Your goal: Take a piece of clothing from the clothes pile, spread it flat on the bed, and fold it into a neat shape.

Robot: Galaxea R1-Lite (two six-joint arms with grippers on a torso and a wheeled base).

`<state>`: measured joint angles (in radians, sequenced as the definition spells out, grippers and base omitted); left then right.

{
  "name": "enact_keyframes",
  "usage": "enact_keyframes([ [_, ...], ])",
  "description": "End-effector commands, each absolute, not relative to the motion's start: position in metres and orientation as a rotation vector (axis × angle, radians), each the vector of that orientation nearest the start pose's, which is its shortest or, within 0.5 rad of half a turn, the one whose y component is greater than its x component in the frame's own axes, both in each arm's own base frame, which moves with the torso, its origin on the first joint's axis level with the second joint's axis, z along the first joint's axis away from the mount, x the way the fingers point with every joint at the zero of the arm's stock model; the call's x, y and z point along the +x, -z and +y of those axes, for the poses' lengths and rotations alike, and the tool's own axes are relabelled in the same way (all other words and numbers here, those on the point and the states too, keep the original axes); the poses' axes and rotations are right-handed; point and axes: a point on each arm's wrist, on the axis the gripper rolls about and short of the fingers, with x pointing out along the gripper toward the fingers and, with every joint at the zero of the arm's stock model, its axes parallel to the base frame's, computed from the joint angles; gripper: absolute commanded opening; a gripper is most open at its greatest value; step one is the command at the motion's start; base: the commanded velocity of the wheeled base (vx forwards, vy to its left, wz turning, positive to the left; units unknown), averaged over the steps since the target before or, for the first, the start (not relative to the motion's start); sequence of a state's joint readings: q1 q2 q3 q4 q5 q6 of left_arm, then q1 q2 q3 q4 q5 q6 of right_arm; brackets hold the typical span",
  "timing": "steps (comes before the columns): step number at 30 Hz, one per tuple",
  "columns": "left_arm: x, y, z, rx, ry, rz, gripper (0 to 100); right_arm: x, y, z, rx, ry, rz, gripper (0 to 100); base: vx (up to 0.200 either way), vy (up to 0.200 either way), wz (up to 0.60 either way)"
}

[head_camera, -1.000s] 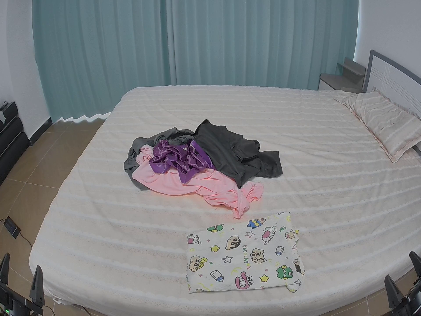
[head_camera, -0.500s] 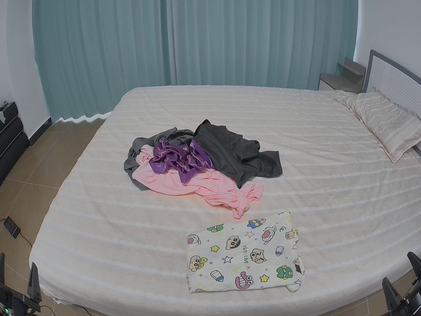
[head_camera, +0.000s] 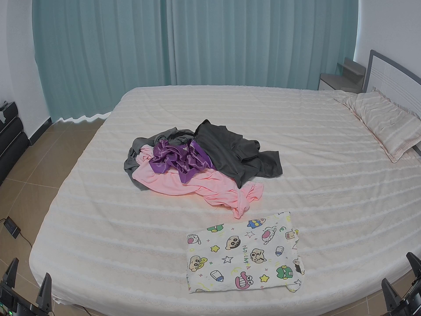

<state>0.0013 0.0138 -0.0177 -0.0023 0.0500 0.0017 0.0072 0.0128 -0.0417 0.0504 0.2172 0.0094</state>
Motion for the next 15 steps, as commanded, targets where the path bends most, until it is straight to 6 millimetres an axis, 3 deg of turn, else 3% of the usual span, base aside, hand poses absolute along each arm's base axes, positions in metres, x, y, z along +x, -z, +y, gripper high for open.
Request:
enact_keyframes([
  [1,-0.0226,-0.0759,0.0011,0.002,-0.052,0.0,100,-0.0266,-0.0817,0.0047,0.012,-0.225,0.01,100,0.0,0.0,0.0],
  [15,-0.0226,-0.0759,0.0011,0.002,-0.052,0.0,100,-0.0266,-0.0817,0.0046,0.016,-0.224,0.011,100,0.0,0.0,0.0],
])
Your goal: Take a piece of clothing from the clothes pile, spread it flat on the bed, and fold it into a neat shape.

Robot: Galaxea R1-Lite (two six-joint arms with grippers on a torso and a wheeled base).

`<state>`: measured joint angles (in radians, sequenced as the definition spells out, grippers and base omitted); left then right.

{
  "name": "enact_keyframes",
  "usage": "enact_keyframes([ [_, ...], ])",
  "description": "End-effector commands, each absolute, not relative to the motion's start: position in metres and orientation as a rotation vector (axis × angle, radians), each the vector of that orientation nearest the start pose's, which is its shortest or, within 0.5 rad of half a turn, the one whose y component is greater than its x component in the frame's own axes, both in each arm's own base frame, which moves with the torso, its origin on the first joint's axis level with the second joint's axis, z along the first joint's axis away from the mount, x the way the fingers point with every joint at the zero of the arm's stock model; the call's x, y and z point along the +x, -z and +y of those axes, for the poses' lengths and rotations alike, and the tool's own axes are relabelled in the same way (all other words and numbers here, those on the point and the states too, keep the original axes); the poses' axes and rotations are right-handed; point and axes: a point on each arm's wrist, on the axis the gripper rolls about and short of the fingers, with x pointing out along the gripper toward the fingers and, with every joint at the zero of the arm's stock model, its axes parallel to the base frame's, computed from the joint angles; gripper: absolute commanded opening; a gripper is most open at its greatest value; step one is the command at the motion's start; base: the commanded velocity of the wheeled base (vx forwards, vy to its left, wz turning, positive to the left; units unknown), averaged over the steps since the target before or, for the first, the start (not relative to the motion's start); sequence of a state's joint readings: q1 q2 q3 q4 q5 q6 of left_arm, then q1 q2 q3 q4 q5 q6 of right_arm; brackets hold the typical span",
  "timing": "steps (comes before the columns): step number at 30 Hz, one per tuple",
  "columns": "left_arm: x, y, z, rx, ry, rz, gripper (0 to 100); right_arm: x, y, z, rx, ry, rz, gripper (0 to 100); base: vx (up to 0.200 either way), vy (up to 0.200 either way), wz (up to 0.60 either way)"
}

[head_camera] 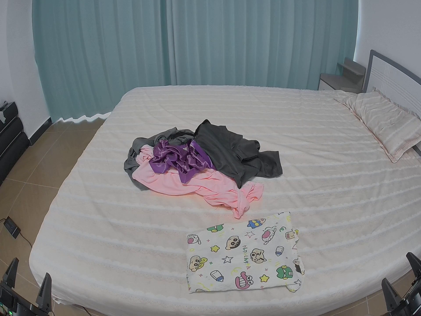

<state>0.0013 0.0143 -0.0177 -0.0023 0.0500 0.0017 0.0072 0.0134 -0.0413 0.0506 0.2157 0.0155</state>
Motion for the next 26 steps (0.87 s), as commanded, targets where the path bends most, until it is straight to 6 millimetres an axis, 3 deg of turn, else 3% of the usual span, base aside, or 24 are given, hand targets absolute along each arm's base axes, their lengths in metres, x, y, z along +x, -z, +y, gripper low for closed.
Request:
enact_keyframes([
  [1,-0.0226,-0.0759,0.0011,0.002,-0.052,0.0,100,-0.0266,-0.0817,0.0046,0.016,-0.222,0.011,100,0.0,0.0,0.0],
  [26,-0.0226,-0.0759,0.0011,0.002,-0.052,0.0,100,-0.0268,-0.0821,0.0046,0.005,-0.224,0.008,100,0.0,0.0,0.0],
])
